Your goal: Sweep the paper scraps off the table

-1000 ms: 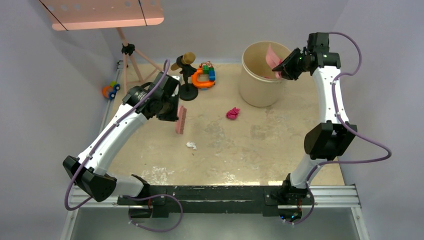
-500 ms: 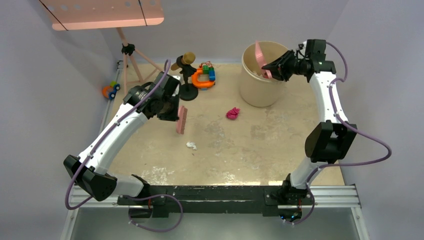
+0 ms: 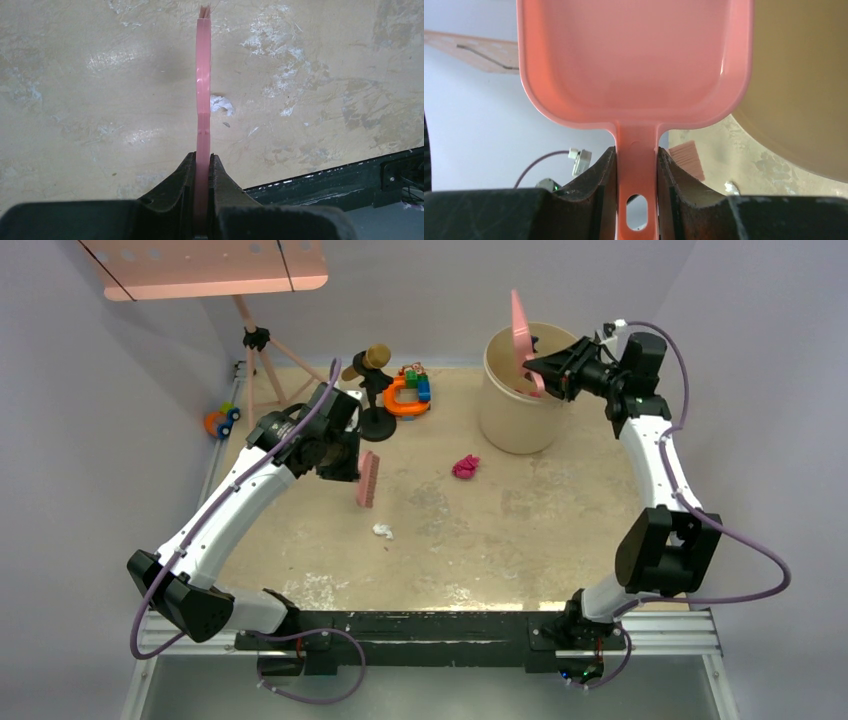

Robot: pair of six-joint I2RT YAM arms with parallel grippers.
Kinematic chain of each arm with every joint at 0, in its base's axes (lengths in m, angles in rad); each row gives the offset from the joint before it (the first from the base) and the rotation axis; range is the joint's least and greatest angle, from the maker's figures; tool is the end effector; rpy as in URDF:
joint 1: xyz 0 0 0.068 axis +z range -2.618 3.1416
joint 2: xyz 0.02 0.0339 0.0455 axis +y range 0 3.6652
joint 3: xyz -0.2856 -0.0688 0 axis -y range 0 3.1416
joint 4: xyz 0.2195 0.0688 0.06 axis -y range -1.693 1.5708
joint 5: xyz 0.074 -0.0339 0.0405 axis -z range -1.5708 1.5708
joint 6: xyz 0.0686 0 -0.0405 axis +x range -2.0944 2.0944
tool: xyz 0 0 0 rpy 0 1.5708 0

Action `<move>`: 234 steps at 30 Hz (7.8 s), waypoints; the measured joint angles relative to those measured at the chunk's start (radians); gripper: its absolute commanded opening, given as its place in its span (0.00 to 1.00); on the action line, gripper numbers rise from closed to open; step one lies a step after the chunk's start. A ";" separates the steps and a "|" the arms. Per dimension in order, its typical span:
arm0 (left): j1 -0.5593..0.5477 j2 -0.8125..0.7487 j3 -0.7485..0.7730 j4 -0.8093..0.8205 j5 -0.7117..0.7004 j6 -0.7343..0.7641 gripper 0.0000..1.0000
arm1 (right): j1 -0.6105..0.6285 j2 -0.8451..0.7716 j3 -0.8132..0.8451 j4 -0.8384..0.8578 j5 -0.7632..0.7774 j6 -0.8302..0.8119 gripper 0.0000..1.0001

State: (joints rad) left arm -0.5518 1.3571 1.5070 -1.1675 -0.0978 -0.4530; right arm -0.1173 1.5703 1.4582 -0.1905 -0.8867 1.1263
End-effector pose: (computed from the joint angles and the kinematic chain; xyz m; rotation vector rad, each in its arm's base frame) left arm 0.2098 -0.1213 0.3637 0.0923 2.5990 -0.2439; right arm 0.3605 0.0111 0.3992 0.5765 1.9617 1.4886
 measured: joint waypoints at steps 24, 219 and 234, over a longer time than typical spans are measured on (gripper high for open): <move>0.000 -0.004 -0.021 0.028 0.069 0.000 0.00 | -0.042 -0.032 -0.167 0.537 -0.138 0.201 0.00; 0.030 -0.294 -0.156 -0.083 -0.113 -0.124 0.00 | 1.118 -0.378 -0.356 -0.531 1.133 -0.748 0.00; 0.030 -0.420 -0.295 0.054 -0.069 -0.130 0.00 | 0.675 -0.130 0.243 -0.662 0.919 -0.782 0.00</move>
State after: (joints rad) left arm -0.5220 0.9371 1.2121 -1.1137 -0.1665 -0.5831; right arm 0.5575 1.4406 1.7012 -0.8524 0.0326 0.3443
